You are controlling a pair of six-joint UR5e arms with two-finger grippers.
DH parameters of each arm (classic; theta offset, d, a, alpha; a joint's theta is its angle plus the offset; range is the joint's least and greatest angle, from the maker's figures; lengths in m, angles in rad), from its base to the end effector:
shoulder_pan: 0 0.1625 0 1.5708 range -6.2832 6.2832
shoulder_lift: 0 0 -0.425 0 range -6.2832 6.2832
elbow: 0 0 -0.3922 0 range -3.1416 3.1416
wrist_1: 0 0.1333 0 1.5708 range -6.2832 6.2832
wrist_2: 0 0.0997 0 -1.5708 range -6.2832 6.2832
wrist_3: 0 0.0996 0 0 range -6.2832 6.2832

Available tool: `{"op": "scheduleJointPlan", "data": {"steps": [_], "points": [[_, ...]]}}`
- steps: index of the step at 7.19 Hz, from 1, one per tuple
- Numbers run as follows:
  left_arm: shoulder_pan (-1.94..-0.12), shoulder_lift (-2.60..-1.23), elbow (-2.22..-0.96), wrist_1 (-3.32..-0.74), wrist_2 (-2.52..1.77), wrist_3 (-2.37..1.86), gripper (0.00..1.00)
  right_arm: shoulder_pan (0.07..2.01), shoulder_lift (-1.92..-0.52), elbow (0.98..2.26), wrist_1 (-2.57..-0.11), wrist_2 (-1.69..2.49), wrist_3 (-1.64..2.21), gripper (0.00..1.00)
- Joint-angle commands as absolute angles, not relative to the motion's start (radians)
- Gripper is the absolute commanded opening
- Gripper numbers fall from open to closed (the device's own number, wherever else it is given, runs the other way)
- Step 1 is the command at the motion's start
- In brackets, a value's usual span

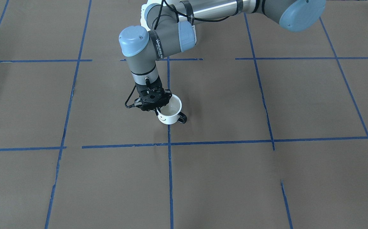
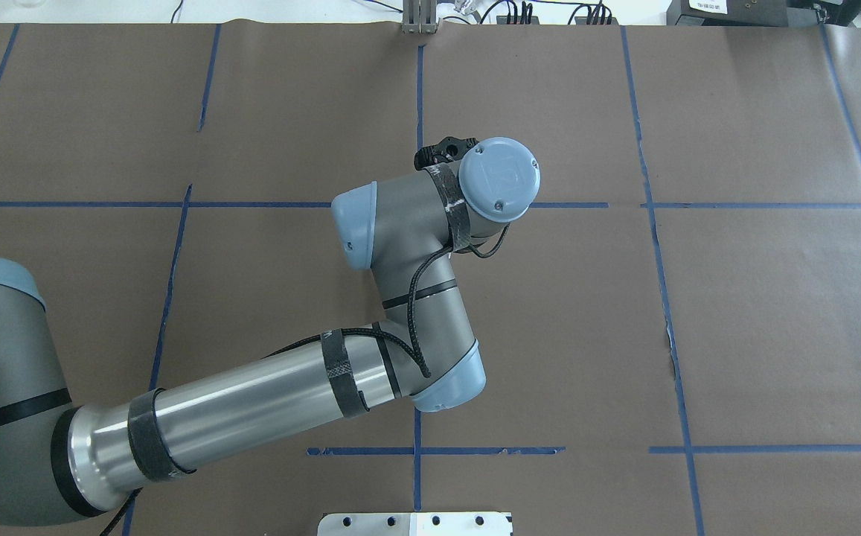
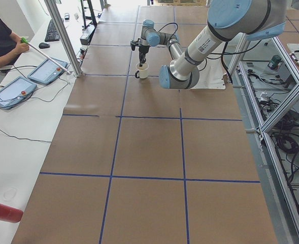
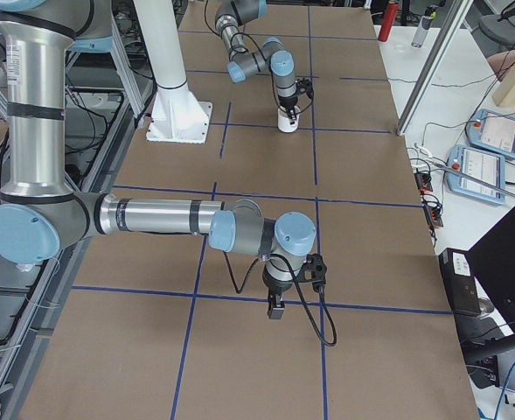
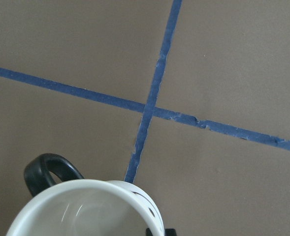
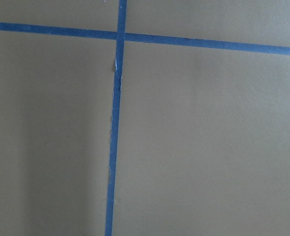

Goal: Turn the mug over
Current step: 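Rotate the left wrist to turn the mug upright and lower it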

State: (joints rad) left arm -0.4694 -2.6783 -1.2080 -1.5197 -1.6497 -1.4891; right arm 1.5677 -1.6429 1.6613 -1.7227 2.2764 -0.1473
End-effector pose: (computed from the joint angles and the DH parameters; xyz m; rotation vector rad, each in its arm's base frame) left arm 0.6645 -0.4777 0.0992 0.1164 0.6913 -0.3444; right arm 0.0673 -0.4504 0.6676 -0.0769 -0.7121 -0.0968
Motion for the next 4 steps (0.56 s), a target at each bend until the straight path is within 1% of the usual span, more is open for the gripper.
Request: {"op": "scheduleJointPlan", "data": {"steps": [1, 3, 4], "points": [[-0.469, -2.658, -1.212, -1.520, -1.649, -1.488, 0.00, 1.568, -1.643, 1.661, -1.723, 2.276, -0.147, 1.00], [-0.469, -2.658, -1.213, -1.520, -1.647, -1.488, 0.00, 1.568, -1.643, 1.661, -1.723, 2.276, -0.147, 1.00], [-0.471, -2.658, -1.213, -1.520, -1.646, -1.488, 0.71, 1.568, -1.643, 1.661, -1.723, 2.276, -0.147, 1.00]]}}
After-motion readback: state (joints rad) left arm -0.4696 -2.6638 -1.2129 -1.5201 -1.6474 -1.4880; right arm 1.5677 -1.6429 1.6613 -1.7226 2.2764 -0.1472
